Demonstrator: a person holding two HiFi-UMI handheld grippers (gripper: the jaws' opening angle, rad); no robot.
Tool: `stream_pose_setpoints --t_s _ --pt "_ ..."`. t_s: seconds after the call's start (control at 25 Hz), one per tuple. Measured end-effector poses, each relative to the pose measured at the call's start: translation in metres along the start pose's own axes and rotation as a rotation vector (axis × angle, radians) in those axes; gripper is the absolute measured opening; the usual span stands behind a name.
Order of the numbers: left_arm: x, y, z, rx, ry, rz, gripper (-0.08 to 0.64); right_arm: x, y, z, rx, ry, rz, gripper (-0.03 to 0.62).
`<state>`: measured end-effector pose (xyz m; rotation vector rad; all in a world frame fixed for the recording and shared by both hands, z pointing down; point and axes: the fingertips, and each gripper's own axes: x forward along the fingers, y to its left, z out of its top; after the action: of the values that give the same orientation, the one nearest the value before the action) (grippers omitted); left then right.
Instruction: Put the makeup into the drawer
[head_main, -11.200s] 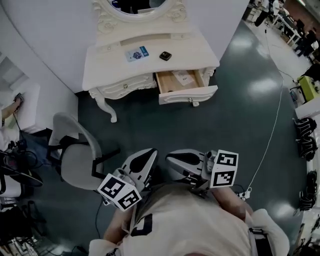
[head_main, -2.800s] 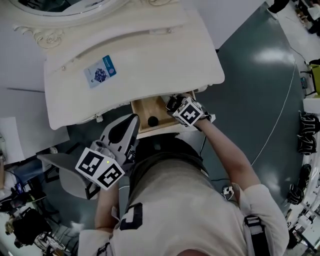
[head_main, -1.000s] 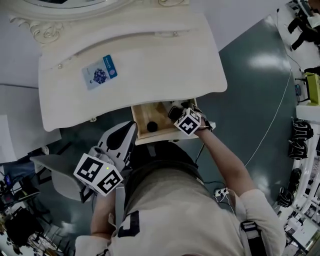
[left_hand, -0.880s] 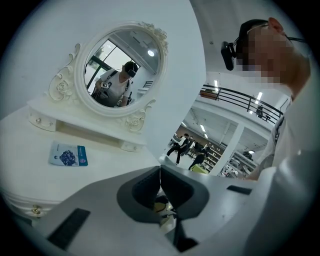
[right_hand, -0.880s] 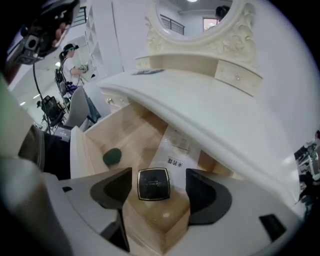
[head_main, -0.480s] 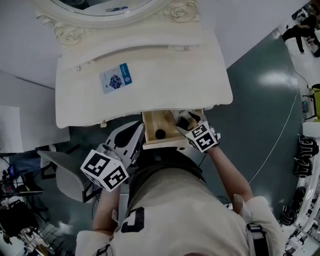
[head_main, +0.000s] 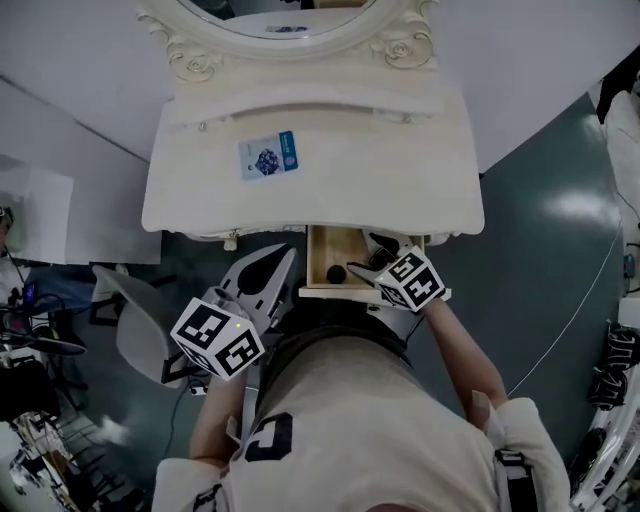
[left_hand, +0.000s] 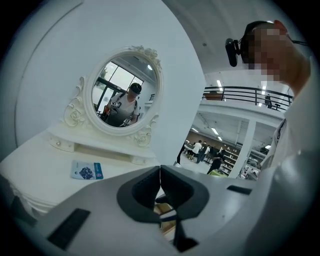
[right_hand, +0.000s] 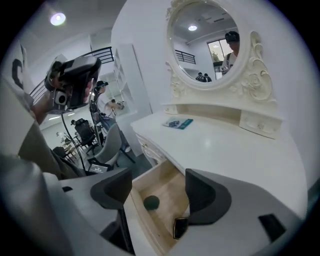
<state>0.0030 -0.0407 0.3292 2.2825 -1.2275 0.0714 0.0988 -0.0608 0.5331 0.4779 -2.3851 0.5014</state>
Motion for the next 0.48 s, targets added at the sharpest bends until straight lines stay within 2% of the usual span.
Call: stream_pose_setpoints --t_s 0.08,0.28,0.48 --pt "-0.01 0.003 -0.004 -0.005 -0.004 0.033 0.038 0.004 0.008 0.015 -0.036 -0.017 0.04 0.341" --pt "-0.035 0.024 -0.009 -0.033 -0.022 0.095 0.038 0.021 0.023 0.059 -0.099 -0.041 0.071 0.341" --pt "-0.05 0.05 -0.003 -0.059 -0.053 0.074 0.038 0.05 0.044 0.096 -0.082 -0.021 0.187 0.341"
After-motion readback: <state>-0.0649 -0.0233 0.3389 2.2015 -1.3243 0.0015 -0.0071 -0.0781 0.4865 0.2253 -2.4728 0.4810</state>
